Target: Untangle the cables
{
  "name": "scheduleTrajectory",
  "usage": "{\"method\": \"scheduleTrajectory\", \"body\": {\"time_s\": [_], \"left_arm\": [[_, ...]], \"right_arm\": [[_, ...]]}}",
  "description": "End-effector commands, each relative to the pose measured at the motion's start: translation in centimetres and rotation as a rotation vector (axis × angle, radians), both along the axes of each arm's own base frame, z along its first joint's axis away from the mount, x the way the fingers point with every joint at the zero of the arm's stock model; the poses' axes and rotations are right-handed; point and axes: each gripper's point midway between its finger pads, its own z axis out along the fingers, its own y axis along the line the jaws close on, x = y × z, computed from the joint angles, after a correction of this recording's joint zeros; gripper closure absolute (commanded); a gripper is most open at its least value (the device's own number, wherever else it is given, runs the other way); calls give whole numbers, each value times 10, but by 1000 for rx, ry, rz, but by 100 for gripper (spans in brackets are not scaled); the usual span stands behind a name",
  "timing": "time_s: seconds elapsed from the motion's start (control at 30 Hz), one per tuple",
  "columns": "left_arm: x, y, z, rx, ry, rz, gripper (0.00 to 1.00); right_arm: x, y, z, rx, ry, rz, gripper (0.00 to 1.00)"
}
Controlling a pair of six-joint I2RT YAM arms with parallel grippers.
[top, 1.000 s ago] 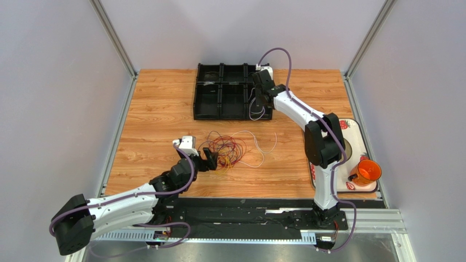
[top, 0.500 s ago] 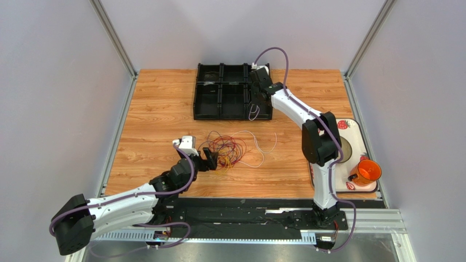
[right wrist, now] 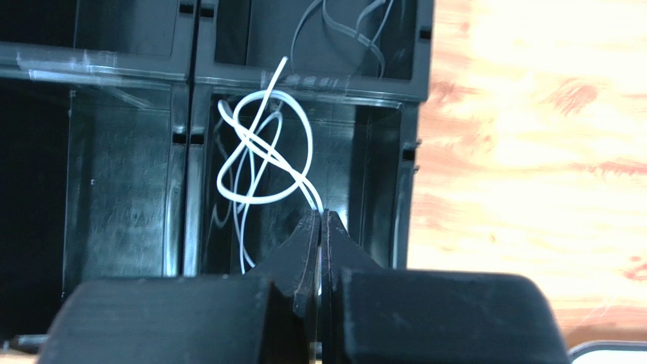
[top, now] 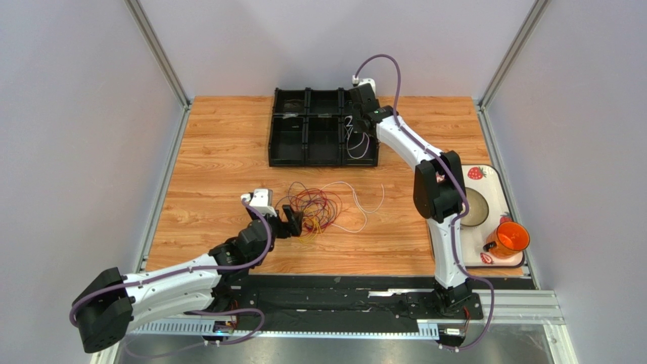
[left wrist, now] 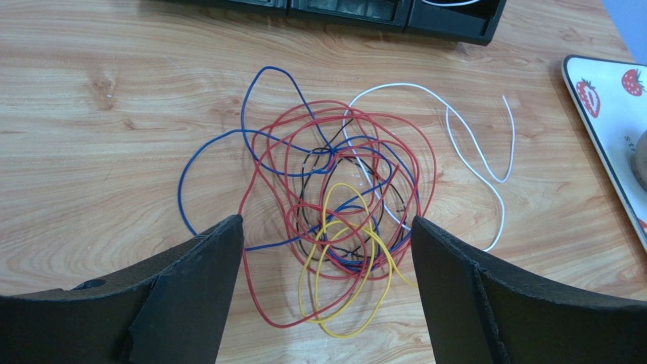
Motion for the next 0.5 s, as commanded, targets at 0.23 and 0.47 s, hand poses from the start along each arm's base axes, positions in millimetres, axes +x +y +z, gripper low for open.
{"method": "scheduleTrajectory", "body": {"time_s": [0.23,0.47], "left_arm": [[6,-4,14,-38,-33,10,11],[6,-4,13,-35,-31,11,12]], "right_arm": [[17,-15,-15,-26,-175,4,100],[13,-8,-14,7,-171,42,100]]}}
